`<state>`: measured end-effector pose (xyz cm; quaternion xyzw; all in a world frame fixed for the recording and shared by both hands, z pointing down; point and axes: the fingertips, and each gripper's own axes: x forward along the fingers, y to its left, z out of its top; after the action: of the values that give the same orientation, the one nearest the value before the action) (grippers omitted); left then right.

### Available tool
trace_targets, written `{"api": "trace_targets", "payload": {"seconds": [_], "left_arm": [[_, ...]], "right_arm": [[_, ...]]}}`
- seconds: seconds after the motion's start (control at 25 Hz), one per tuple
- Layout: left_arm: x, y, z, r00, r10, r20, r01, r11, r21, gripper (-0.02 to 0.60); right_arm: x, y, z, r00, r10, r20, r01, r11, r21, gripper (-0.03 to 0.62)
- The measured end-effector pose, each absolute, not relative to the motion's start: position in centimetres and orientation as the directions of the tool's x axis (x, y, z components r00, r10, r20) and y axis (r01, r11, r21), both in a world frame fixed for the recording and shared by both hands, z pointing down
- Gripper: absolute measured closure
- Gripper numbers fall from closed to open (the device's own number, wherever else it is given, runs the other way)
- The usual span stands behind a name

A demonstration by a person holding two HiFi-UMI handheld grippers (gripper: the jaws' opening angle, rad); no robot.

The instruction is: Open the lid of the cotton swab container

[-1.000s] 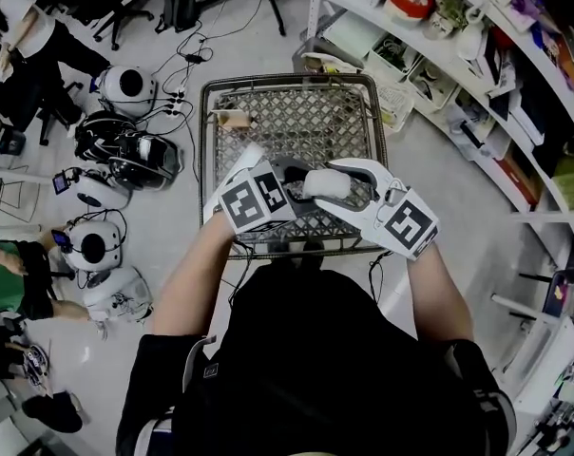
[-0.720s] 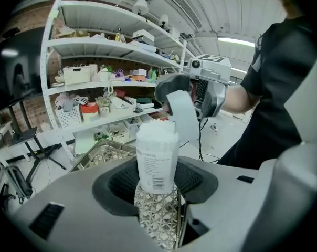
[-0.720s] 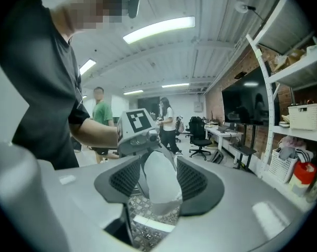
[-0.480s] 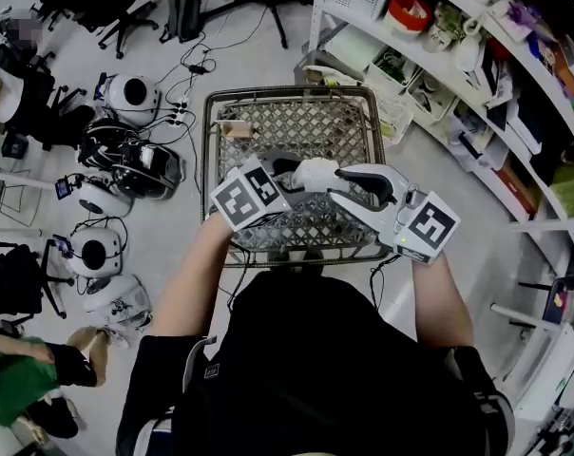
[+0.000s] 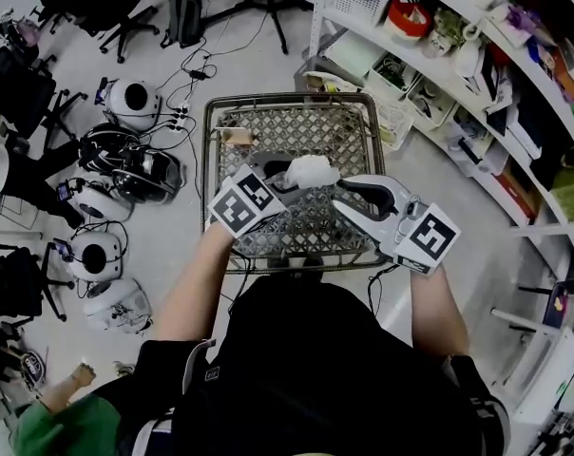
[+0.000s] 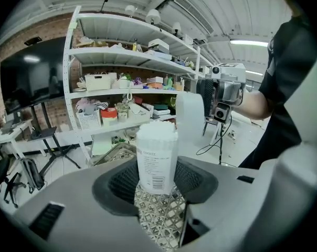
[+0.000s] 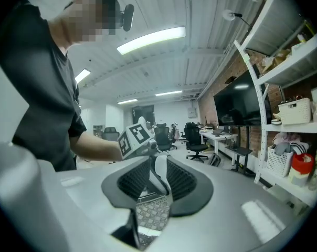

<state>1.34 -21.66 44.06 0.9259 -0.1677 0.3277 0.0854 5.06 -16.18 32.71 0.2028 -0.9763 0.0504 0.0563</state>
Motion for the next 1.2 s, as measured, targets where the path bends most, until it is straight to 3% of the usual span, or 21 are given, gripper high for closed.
{"api": "trace_targets", "payload": {"seconds": [0.36, 0.84, 1.2], "left_arm": [[1.2, -22.8, 45.3, 0.735, -0.342, 0.585, -0.432, -0.902, 0.015, 0.385], [2.4, -25.1, 51.3, 0.732, -0.401, 0.551, -0.481, -0.877, 0.001, 0.385], [2.4, -24.3, 58.9, 0.707, -0.389, 0.591, -0.516, -0.855, 0.054, 0.385]], "right_arm": [[9.8, -19.3, 33.8, -0.805, -0.593, 0.004, -0.563, 0.762, -0.319, 0.485], [14.3, -21.7, 43.5, -0.653, -0.742, 0.150, -0.703, 0.520, -0.485, 0.491], [13.7, -20.8, 48.1, -0.658, -0.719, 0.223, -0.699, 0.475, -0.534, 0.503]]}}
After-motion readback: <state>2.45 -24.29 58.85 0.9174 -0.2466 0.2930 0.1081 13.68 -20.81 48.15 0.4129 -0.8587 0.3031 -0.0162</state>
